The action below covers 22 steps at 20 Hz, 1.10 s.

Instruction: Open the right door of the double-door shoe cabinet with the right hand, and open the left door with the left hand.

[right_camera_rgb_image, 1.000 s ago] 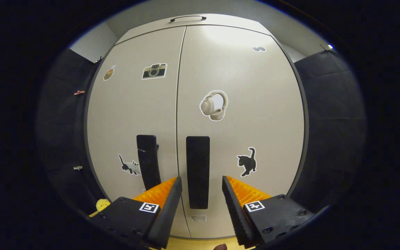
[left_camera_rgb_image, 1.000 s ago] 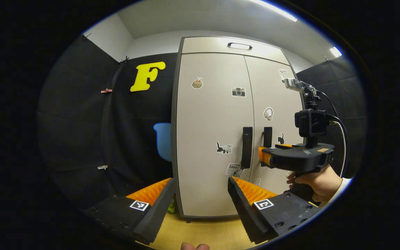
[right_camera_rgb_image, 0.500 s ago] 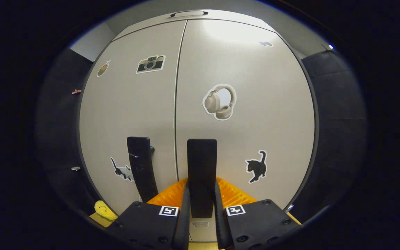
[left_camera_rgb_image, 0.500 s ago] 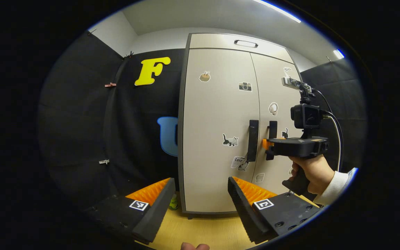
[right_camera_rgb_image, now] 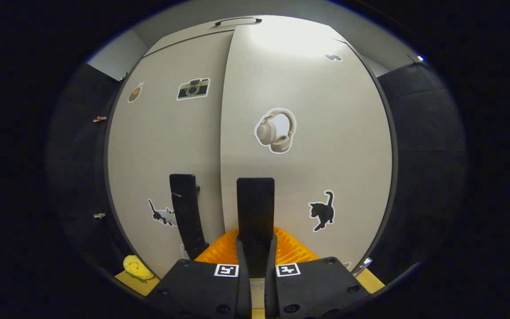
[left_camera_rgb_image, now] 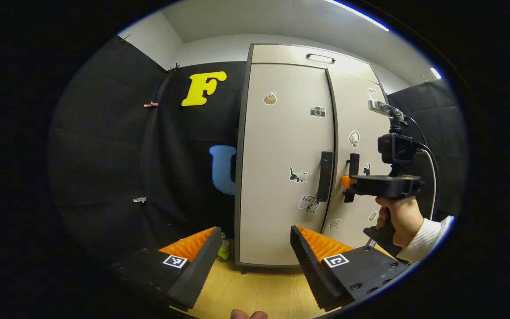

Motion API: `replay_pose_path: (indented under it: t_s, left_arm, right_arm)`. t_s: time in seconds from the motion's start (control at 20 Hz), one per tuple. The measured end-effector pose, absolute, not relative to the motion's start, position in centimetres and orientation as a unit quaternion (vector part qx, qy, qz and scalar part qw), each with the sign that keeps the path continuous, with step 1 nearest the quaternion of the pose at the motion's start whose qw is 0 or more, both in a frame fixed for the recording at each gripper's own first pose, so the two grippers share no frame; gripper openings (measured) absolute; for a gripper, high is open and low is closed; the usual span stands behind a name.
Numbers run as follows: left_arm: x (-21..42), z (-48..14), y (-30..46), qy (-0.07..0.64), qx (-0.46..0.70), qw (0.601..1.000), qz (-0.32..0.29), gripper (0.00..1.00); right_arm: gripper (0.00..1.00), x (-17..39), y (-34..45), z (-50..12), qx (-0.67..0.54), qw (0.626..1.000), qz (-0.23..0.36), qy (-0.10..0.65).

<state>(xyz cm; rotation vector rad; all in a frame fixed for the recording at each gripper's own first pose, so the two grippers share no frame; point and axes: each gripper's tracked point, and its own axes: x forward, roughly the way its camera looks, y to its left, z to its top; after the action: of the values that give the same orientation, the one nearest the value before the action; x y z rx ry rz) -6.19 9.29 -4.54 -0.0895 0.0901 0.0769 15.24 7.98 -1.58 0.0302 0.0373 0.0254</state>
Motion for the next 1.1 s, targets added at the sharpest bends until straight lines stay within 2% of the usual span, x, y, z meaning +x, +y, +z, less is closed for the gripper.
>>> replay_pose_path:
  t_s: [0.6, 1.1]
  left_arm:
    - [-7.7, -3.5, 4.3, 0.047, -0.031, 0.998, 0.023, 0.95]
    - [-6.7, -2.4, -2.0, 0.05, -0.019, 0.999, -0.001, 0.95]
  right_arm:
    - [0.12, 10.0, 3.8, -0.7, 0.038, 0.998, 0.034, 0.03]
    - [0.1, 6.7, -3.7, -0.2, 0.019, 0.998, -0.017, 0.053]
